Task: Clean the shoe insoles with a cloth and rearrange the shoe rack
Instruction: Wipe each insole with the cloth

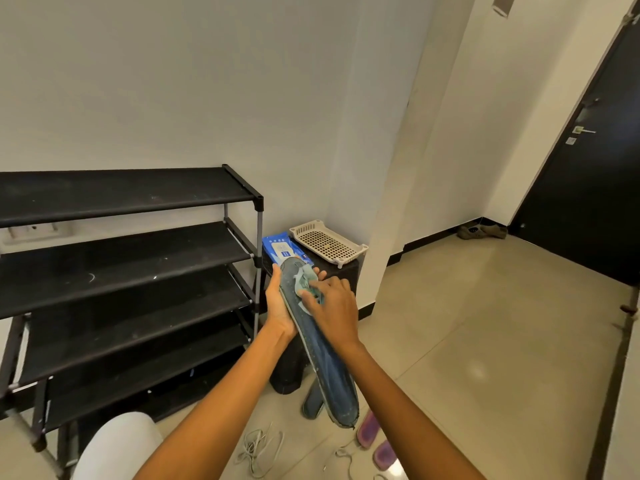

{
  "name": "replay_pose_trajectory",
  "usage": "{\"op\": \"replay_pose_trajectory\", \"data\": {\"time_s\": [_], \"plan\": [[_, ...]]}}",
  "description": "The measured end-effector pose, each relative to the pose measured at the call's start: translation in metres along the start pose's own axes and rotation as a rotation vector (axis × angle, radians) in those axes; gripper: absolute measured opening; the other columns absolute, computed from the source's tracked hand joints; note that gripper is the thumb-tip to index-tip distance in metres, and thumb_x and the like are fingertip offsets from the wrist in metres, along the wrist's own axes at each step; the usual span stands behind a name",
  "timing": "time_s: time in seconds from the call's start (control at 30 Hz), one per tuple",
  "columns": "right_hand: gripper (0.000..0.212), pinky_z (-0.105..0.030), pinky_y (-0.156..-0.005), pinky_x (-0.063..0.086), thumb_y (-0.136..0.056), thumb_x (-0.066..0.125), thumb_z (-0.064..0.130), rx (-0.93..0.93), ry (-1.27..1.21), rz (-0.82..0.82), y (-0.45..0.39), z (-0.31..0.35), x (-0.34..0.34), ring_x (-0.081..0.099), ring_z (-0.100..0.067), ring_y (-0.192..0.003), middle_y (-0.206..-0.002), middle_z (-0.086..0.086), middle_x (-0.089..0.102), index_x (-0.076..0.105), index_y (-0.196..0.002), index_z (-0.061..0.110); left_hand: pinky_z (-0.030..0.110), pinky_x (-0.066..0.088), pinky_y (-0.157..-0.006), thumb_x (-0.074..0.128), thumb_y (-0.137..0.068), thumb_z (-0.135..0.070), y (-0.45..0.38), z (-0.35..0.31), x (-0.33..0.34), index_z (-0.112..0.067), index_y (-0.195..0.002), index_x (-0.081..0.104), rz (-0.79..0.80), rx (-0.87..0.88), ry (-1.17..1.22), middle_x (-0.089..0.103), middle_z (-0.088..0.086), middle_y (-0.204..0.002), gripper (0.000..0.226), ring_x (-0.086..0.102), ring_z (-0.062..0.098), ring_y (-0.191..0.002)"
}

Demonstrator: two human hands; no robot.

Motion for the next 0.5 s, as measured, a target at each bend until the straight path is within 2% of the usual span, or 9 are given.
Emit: {"op": "replay_pose_trajectory", "data": {"time_s": [0.07, 0.17, 0.2, 0.3, 0.37, 0.43, 0.5], "plan": [[0.025, -0.035, -0.08, 0.043, -0.09, 0.057, 0.031, -0.147, 0.065, 0.025, 0.01, 0.017, 0.008, 0.048, -0.018, -0.095, -0.099, -0.001, 0.061, 0.069, -0.108, 0.018, 0.036, 0.054, -0.082, 0.034, -0.088, -0.066, -0.001, -0.004, -0.003, -0.004, -0.126, 0.053, -0.023, 0.005, 0.023, 0.061, 0.017, -0.11, 0.075, 0.061, 0.027, -0.097], [0.017, -0.03, -0.074, 0.035, -0.089, 0.059, 0.024, -0.343, 0.144, 0.052, 0.024, 0.024, 0.013, 0.052, -0.019, -0.089, -0.091, -0.001, 0.064, 0.071, -0.1, 0.019, 0.037, 0.052, -0.087, 0.036, -0.09, -0.063, -0.002, -0.007, -0.01, -0.006, -0.117, 0.058, -0.027, 0.036, 0.051, 0.063, 0.017, -0.107, 0.068, 0.062, 0.026, -0.094], [0.018, -0.029, -0.073, 0.032, -0.09, 0.058, 0.025, -0.361, 0.191, 0.041, 0.02, 0.021, 0.01, 0.051, -0.019, -0.088, -0.093, -0.001, 0.064, 0.071, -0.101, 0.02, 0.04, 0.048, -0.092, 0.036, -0.09, -0.063, -0.001, -0.004, -0.011, -0.007, -0.117, 0.059, -0.029, 0.032, 0.06, 0.064, 0.017, -0.105, 0.066, 0.062, 0.027, -0.095], [0.023, -0.032, -0.075, 0.031, -0.094, 0.052, 0.025, -0.232, 0.271, 0.011, 0.001, 0.008, 0.001, 0.048, -0.021, -0.096, -0.109, -0.003, 0.062, 0.067, -0.11, 0.019, 0.041, 0.039, -0.1, 0.037, -0.088, -0.064, 0.002, 0.007, -0.008, -0.007, -0.125, 0.054, -0.042, -0.006, 0.058, 0.061, 0.015, -0.107, 0.07, 0.058, 0.027, -0.097], [0.023, -0.032, -0.077, 0.033, -0.094, 0.051, 0.024, -0.251, 0.22, 0.056, 0.003, 0.021, 0.005, 0.046, -0.02, -0.096, -0.107, -0.004, 0.06, 0.067, -0.108, 0.016, 0.04, 0.045, -0.096, 0.036, -0.088, -0.065, 0.001, 0.001, -0.006, -0.006, -0.126, 0.053, -0.041, 0.013, 0.03, 0.063, 0.016, -0.107, 0.072, 0.061, 0.026, -0.095], [0.019, -0.031, -0.075, 0.038, -0.092, 0.055, 0.023, -0.354, 0.157, 0.122, 0.016, 0.032, 0.011, 0.047, -0.019, -0.089, -0.093, -0.004, 0.062, 0.07, -0.101, 0.015, 0.037, 0.054, -0.084, 0.034, -0.09, -0.064, -0.001, -0.008, -0.009, -0.005, -0.122, 0.055, -0.034, 0.027, 0.032, 0.068, 0.017, -0.099, 0.07, 0.067, 0.026, -0.087], [0.016, -0.03, -0.07, 0.038, -0.088, 0.06, 0.024, -0.443, 0.228, 0.113, 0.022, 0.028, 0.01, 0.049, -0.019, -0.084, -0.087, -0.002, 0.063, 0.071, -0.098, 0.017, 0.039, 0.055, -0.08, 0.033, -0.09, -0.065, -0.002, -0.012, -0.014, -0.005, -0.121, 0.056, -0.032, 0.046, 0.044, 0.069, 0.018, -0.098, 0.071, 0.068, 0.027, -0.086]]}}
Point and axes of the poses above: each hand's wrist, its own y-axis away from the middle knuckle, its own x-axis out of the palm, z = x × y, the point moved 7 cm from there along -y, towards the middle knuckle
